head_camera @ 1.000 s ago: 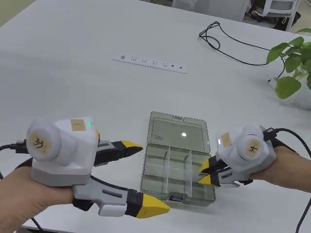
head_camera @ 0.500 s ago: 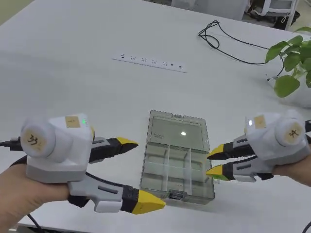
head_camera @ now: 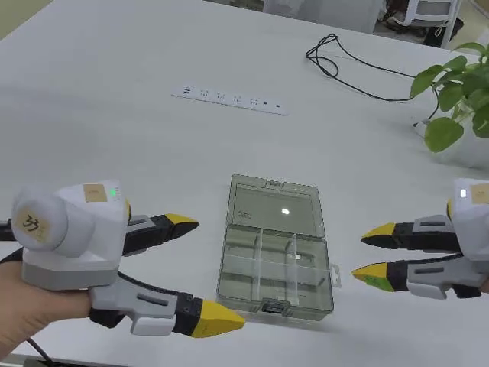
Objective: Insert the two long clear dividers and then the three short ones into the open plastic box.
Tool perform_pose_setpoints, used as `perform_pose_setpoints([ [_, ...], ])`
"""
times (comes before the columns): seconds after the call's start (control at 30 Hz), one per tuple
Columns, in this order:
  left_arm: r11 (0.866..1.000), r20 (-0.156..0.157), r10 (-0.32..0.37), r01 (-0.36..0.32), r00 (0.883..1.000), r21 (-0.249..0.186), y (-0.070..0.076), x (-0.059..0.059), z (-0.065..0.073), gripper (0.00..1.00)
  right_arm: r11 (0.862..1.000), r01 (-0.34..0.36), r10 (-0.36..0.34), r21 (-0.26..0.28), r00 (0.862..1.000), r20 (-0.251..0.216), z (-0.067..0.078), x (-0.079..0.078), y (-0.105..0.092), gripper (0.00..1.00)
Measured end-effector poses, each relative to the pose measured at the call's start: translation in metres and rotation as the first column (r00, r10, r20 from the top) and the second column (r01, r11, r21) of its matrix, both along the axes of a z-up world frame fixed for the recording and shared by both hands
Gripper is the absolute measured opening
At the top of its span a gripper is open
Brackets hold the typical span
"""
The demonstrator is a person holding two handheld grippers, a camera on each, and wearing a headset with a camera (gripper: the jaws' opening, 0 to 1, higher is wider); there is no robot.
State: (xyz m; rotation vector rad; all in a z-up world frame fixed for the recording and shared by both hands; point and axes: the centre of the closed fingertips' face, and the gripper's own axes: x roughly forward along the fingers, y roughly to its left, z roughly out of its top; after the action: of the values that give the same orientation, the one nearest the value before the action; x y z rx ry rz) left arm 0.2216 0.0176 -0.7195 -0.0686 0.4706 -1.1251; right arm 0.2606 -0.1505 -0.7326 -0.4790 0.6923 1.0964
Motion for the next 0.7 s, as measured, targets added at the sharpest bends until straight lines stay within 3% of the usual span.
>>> perform_pose_setpoints([
  [0.33, 1.000, -0.002, 0.000, 0.000, 1.000, 0.024, 0.006, -0.005, -0.006, 1.00, 0.997, 0.069, -0.070, 0.020, 0.998, 0.007, 0.000, -0.015, -0.017, 0.46],
  [0.7, 0.999, 0.002, 0.002, -0.002, 1.000, 0.046, 0.010, -0.003, -0.011, 1.00, 0.989, 0.139, -0.139, 0.050, 0.990, -0.001, -0.010, -0.023, -0.029, 0.62],
])
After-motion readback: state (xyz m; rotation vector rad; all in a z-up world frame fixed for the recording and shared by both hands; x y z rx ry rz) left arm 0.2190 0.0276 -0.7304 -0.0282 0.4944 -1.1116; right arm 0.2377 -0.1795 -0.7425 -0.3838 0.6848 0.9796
